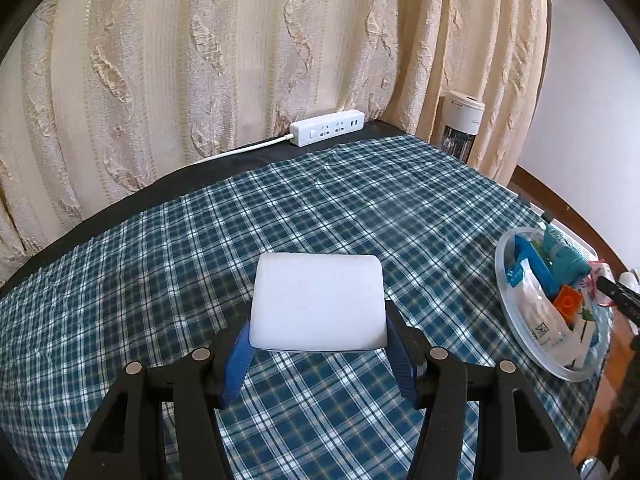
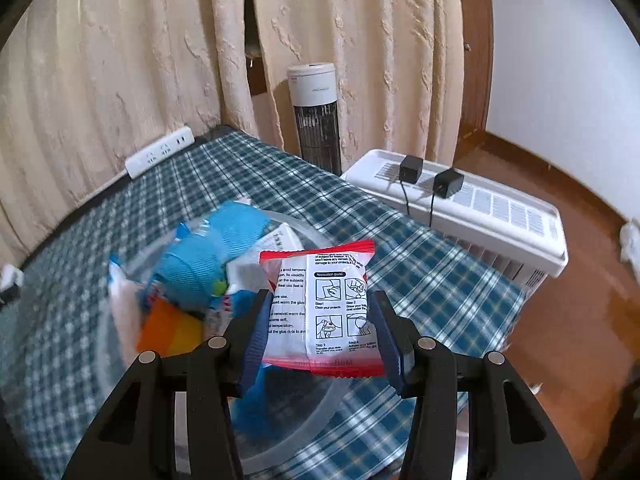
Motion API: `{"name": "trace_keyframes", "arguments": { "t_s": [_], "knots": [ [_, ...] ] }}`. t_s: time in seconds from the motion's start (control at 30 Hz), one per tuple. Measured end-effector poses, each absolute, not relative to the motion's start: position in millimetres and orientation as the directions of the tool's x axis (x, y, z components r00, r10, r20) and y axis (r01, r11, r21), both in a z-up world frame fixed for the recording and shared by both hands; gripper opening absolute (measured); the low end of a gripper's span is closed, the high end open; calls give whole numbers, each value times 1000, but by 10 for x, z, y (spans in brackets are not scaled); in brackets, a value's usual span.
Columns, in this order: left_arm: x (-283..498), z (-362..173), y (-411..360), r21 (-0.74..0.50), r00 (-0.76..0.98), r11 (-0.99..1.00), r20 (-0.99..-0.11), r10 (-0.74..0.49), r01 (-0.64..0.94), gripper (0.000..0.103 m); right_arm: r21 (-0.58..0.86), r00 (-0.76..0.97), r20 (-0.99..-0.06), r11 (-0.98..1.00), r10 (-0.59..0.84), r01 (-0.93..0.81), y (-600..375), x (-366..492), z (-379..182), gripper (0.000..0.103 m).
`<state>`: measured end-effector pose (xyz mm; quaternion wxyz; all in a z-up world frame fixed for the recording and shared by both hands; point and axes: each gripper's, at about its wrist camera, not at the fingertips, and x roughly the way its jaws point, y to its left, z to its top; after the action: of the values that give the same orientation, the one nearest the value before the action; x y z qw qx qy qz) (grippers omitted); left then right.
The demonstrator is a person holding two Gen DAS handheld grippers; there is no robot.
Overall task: Organize objects
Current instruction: 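Carry the red packet into the clear bowl with the right gripper while the left gripper holds the sponge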
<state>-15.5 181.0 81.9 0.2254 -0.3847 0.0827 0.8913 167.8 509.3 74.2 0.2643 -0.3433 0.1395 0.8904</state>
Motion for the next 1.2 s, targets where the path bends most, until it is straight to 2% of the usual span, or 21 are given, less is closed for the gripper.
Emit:
{"name": "trace_keyframes", "arguments": {
  "t_s": [0.4,0.77,0.87,1.2],
  "knots": [
    [-186,835,1659,-23,-604,-900,-734,311,-435,63,-108,-644,-645,-883,412,-456,4851,1513,609,52],
    [10,801,2074,-36,-551,-861,-754,357,-508,63,62,-715,-627,-895,308,-441,5042,1587,637,53],
    [101,845,2291,-44,-529,-834,-754,389,-551,63,108,-738,-611,-894,286,-435,5069,1646,681,61],
    [427,951,3047,-46,-449,-723,-757,475,-689,63,258,-813,-540,-876,219,-408,5231,1903,824,62]
  ]
}}
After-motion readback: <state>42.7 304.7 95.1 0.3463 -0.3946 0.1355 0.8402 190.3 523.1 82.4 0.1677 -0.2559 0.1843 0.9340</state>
